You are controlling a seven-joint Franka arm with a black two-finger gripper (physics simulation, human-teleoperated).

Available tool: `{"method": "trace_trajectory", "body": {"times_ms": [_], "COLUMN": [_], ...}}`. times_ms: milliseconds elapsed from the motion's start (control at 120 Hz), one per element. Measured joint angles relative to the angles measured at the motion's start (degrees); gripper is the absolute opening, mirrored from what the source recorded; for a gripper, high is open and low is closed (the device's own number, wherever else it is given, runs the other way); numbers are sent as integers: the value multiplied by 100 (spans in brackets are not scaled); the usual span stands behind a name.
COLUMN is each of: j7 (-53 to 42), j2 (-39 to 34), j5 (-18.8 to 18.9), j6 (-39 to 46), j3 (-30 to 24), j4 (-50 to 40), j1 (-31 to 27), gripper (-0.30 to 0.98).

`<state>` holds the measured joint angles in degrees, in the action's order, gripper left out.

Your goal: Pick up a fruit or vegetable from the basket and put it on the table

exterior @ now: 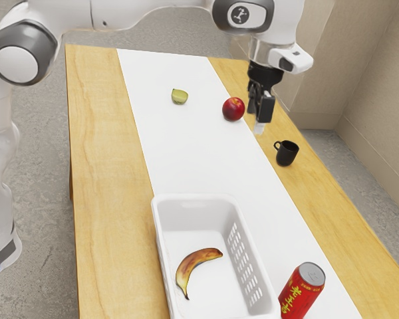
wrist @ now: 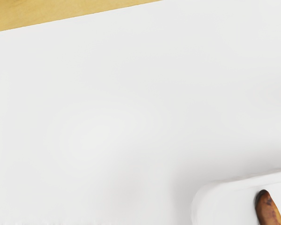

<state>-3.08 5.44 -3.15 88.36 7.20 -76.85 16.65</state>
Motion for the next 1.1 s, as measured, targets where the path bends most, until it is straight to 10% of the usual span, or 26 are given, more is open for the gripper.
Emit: {"method": "trace_trajectory", "body": {"times_ms": [383,558,1100], "j7": [-17,-9,1891], "j2": [-96,-1021,-1763], "j5": [-22,-183,-829], "j6": [20,600,1968], "j3": [-1,47,-168], "j4": [-131,-1945,-3904], "j1": [764,1688,1299], "gripper": [69,68,69]}}
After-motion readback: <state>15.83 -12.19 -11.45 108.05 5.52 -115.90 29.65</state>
